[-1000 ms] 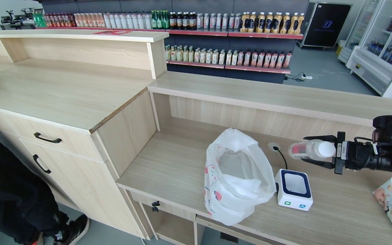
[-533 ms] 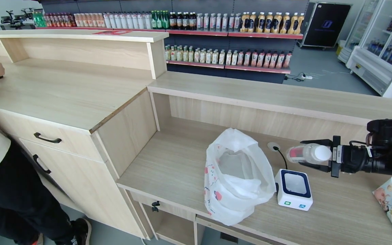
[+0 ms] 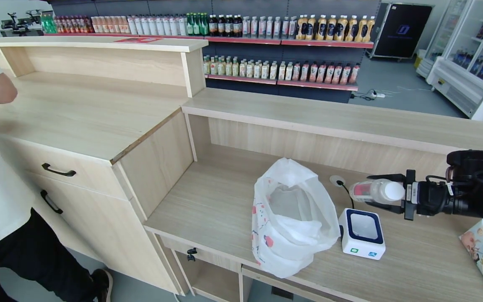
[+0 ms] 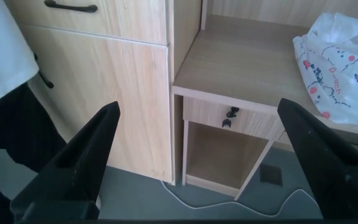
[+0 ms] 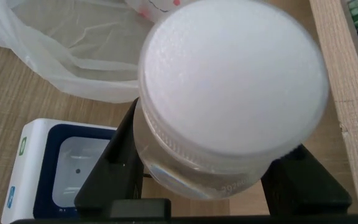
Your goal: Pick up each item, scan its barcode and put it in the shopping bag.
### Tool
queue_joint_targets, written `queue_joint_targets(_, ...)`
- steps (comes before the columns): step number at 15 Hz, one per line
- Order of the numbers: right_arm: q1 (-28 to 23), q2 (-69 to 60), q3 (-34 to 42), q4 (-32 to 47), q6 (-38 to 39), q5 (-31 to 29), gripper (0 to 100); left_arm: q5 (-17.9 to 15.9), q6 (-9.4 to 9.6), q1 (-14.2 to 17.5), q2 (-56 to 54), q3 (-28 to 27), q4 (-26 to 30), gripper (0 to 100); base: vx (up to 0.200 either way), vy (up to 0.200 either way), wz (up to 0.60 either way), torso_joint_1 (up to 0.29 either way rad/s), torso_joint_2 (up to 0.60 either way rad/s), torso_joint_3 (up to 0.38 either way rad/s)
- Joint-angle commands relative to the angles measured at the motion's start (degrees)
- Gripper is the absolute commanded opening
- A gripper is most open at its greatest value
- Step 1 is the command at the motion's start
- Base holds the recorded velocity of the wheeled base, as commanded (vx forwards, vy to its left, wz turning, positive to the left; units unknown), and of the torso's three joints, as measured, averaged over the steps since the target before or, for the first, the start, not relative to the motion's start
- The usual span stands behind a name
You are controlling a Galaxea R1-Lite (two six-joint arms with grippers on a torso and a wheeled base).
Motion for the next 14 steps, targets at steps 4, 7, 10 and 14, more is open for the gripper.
queue_joint_targets(4,0.11,1.41,-0.02,-2.1,-0.06,0.97,0,0.01,-0.01,0.0,0.06,0.0,0.0,100,0.0,0.0,0.0,0.0,0.0,0.0)
queue_joint_targets(7,0.11,1.41,0.25,-2.1,-0.06,0.97,0,0.01,-0.01,0.0,0.06,0.0,0.0,100,0.0,0.0,0.0,0.0,0.0,0.0)
queue_joint_targets(10,0.2,1.59,0.07,-2.18,-0.14,1.06,0,0.01,-0.01,0.0,0.06,0.0,0.0,100,0.0,0.0,0.0,0.0,0.0,0.0)
queue_joint_targets(14,0.2,1.5,0.07,-2.18,-0.06,1.32,0,0.01,-0.01,0.0,0.06,0.0,0.0,100,0.0,0.0,0.0,0.0,0.0,0.0)
